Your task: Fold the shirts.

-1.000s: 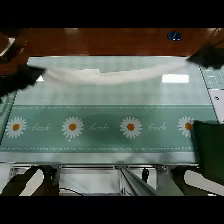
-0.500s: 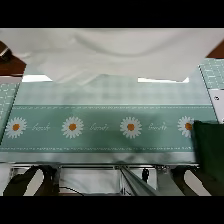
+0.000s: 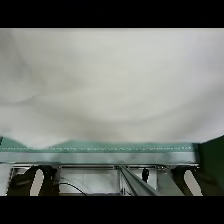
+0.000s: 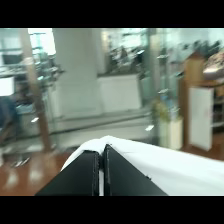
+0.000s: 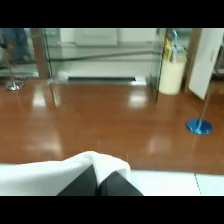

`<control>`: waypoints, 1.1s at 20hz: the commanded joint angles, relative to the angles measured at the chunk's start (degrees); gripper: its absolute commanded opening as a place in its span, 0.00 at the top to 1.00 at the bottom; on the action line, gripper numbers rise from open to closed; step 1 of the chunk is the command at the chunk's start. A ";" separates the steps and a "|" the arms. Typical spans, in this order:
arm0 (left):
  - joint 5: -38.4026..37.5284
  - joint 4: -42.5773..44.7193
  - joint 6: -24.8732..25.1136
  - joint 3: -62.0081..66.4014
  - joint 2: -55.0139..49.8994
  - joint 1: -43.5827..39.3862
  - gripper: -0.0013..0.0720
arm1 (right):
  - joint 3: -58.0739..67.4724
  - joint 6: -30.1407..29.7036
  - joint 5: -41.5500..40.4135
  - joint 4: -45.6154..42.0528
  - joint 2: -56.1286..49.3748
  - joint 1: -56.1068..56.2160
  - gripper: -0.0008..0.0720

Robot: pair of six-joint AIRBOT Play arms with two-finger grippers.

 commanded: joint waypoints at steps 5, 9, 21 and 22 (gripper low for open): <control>-4.07 7.61 -5.99 -15.52 -0.52 -0.04 0.96 | -18.12 -0.81 2.75 3.39 1.25 0.09 0.95; 1.51 3.21 -5.99 -30.60 -9.97 -1.46 0.96 | -35.60 -4.28 -5.81 7.06 -1.79 0.11 0.95; 25.86 0.13 -18.01 -20.17 -56.24 -13.55 0.96 | -11.28 -5.46 -13.88 8.87 -60.67 6.69 0.95; 25.90 0.11 -18.03 -19.34 -58.51 -13.92 0.95 | -7.50 -4.17 -13.11 9.01 -64.30 6.78 0.95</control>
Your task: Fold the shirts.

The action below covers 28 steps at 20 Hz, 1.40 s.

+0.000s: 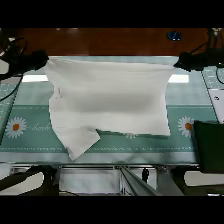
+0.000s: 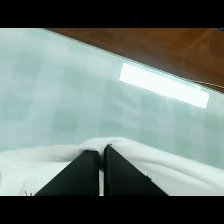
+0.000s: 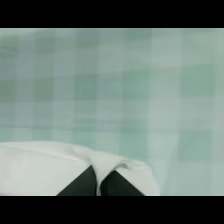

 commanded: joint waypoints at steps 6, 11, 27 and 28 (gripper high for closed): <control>2.21 -1.49 -4.70 4.02 -15.04 -1.57 0.96 | 16.59 5.42 2.97 1.55 -20.85 0.15 0.95; -0.85 -1.49 -4.66 5.29 -15.10 -0.68 0.95 | 16.65 5.25 6.45 3.85 -20.50 -0.87 0.95; -32.41 0.04 5.25 8.39 -20.09 2.75 0.79 | 7.89 5.62 27.67 -5.29 -19.67 -1.90 0.52; -34.47 0.13 4.83 8.83 -20.00 3.06 0.40 | 7.91 5.73 27.82 -4.92 -19.32 -1.95 0.42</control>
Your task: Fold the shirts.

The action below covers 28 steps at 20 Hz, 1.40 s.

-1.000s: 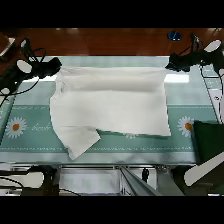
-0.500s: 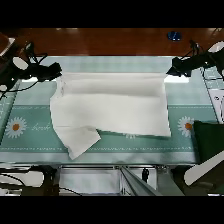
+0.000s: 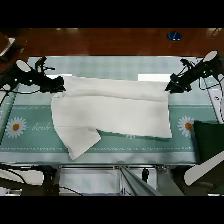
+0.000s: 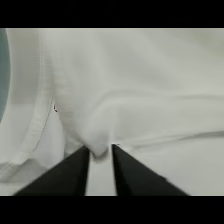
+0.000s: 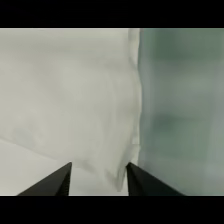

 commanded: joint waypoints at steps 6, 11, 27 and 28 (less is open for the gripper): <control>-17.27 0.59 0.90 -1.60 8.11 7.78 0.29 | -3.65 3.65 -0.48 -8.52 13.88 -2.05 0.42; -10.47 2.54 2.73 -28.39 27.71 17.84 0.28 | -33.75 -0.83 -13.35 -6.21 39.10 -3.08 0.42; -1.49 -17.49 11.65 -57.31 34.03 17.51 0.29 | -65.42 -1.73 -25.88 16.37 62.12 -2.73 0.42; 0.46 -17.75 11.39 -58.10 33.81 15.80 0.29 | -65.40 -1.79 -27.28 18.64 62.12 -2.73 0.42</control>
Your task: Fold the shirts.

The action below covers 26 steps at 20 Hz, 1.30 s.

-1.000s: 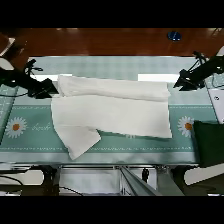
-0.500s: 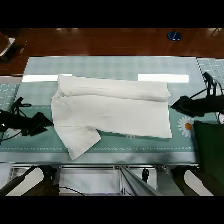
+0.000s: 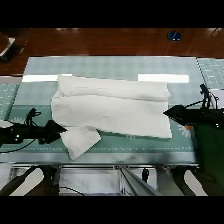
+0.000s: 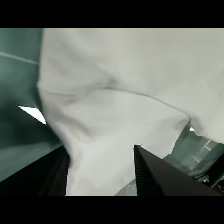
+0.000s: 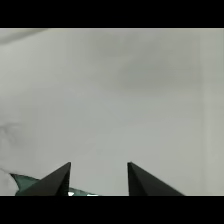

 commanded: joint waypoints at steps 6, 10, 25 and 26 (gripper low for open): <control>6.80 -4.26 1.79 -2.16 -0.33 -5.79 0.95 | -0.28 1.60 0.85 -2.71 0.28 -6.23 0.42; 6.01 -4.26 2.43 -1.79 -0.33 -5.79 0.95 | -1.01 4.07 10.14 -17.51 0.26 -14.56 0.42; 6.19 -5.57 4.31 -1.79 -0.37 -5.84 0.95 | -10.10 3.82 1.64 -7.65 -9.88 -10.10 0.42; 6.19 -5.57 4.31 -1.79 -0.37 -5.84 0.95 | -10.10 4.15 -0.26 -6.60 -11.13 -8.46 0.42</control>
